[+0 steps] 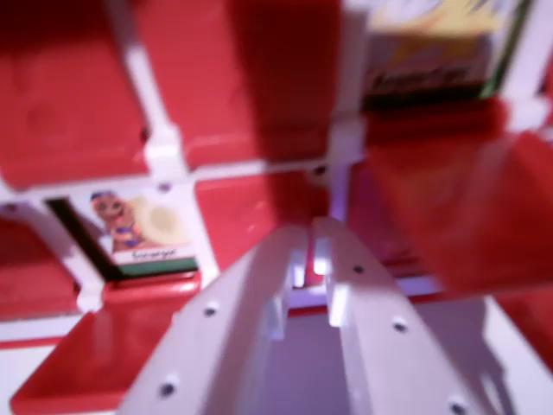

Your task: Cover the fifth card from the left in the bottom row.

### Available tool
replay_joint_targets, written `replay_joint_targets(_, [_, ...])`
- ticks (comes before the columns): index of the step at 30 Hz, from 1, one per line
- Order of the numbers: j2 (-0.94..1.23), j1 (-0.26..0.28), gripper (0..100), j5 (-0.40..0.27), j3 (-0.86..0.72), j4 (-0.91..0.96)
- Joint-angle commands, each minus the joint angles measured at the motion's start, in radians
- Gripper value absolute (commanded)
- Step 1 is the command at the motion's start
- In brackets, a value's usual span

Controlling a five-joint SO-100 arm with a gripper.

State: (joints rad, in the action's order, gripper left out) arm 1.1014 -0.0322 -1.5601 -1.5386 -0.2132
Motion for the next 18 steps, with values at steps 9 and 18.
replay_joint_targets(9, [0.023, 0.011, 0, 0.017, 0.112, 0.018])
replay_joint_targets(18, [0.133, 0.025, 0, 0.029, 0.089, -0.061])
